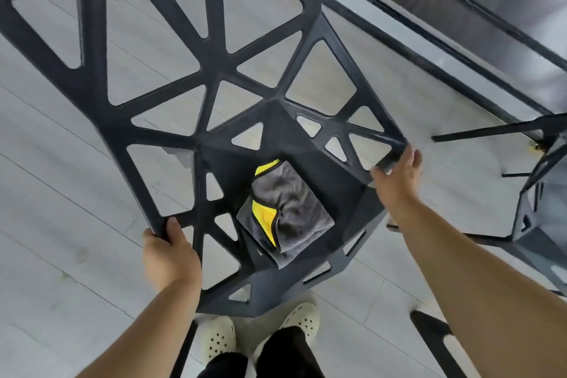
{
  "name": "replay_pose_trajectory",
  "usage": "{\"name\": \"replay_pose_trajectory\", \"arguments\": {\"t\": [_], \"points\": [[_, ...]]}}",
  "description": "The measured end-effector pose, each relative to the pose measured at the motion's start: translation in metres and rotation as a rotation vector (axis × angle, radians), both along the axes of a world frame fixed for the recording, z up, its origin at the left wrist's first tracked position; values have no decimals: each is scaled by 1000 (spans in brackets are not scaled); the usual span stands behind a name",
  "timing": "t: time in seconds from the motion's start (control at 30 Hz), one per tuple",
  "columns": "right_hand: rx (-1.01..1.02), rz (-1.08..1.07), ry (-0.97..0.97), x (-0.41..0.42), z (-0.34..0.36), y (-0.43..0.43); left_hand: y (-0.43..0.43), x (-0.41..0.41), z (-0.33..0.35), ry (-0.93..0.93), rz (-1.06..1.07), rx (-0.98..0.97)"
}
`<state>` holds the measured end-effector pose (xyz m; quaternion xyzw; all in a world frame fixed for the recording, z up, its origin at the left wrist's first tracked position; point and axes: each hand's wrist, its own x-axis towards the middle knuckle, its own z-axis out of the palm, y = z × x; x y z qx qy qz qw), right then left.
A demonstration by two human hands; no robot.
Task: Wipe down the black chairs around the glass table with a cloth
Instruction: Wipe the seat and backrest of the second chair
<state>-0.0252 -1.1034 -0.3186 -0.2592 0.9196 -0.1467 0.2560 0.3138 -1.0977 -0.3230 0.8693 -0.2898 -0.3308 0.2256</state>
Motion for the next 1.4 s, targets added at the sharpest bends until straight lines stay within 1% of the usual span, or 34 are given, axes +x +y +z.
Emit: {"name": "replay_pose_trajectory", "arguments": {"t": [0.07, 0.13, 0.17, 0.23, 0.27, 0.33, 0.4, 0.47, 0.53, 0.63, 0.7, 0.77, 0.83, 0.93, 1.0, 1.07, 1.1, 1.13, 1.17, 1.2, 1.23, 1.27, 1.3, 1.33, 1.37, 1.4], "points": [[23, -70, -46, -8, -16, -9, 0, 0, -5, -24, -1, -12], [26, -129, 12, -14, -25, -16, 2, -1, -6, -28, 3, -19], [-5, -180, 12, -20, -29, -17, 4, -2, -5, -36, 3, -25], [-89, -285, -95, -35, -33, -14, 5, -5, -3, -55, 7, -41], [-114, -297, -154, -41, -34, -12, 4, -6, -2, -61, 10, -50], [-89, -257, -225, -49, -36, -8, 3, -7, -3, -69, 15, -71], [-88, -248, -234, -49, -36, 0, 8, -7, -6, -103, 9, -66], [-122, -296, -239, -47, -39, 13, 10, -6, -7, -119, 0, -69], [-118, -364, -227, -39, -38, 34, 11, -5, -6, -143, -39, -68], [-82, -490, -153, -31, -41, 74, 11, -9, 2, -175, -135, -50], [-55, -583, -100, -27, -44, 103, 10, -16, 4, -169, -203, -44], [-41, -682, -89, -22, -51, 134, 6, -24, 7, -150, -262, -72], [-29, -775, -101, -17, -66, 172, 1, -32, 9, -157, -346, -94], [12, -808, -36, -26, -124, 237, -5, -40, 9, -159, -487, -123], [8, -866, -22, -8, -111, 250, -10, -43, 7, -173, -552, -141], [2, -875, 103, 31, -68, 233, -13, -44, 2, -171, -583, -169], [-77, -813, 190, 51, -52, 220, -14, -44, -2, -166, -598, -197], [-217, -678, 273, 71, -39, 207, -15, -43, -5, -164, -613, -230], [-348, -466, 324, 93, -33, 192, -15, -41, -10, -164, -635, -256], [-405, -207, 328, 116, -33, 178, -14, -38, -13, -168, -663, -274], [-376, 60, 290, 137, -41, 166, -11, -34, -16, -177, -696, -286], [-267, 283, 229, 153, -53, 154, -7, -29, -20, -196, -734, -295], [-129, 456, 183, 166, -65, 144, 0, -22, -23, -222, -771, -306], [-21, 581, 179, 176, -76, 136, 8, -13, -27, -250, -799, -315], [40, 659, 203, 180, -86, 129, 18, -4, -31, -277, -821, -327], [61, 699, 241, 179, -94, 122, 27, 4, -37, -299, -838, -340]]}}
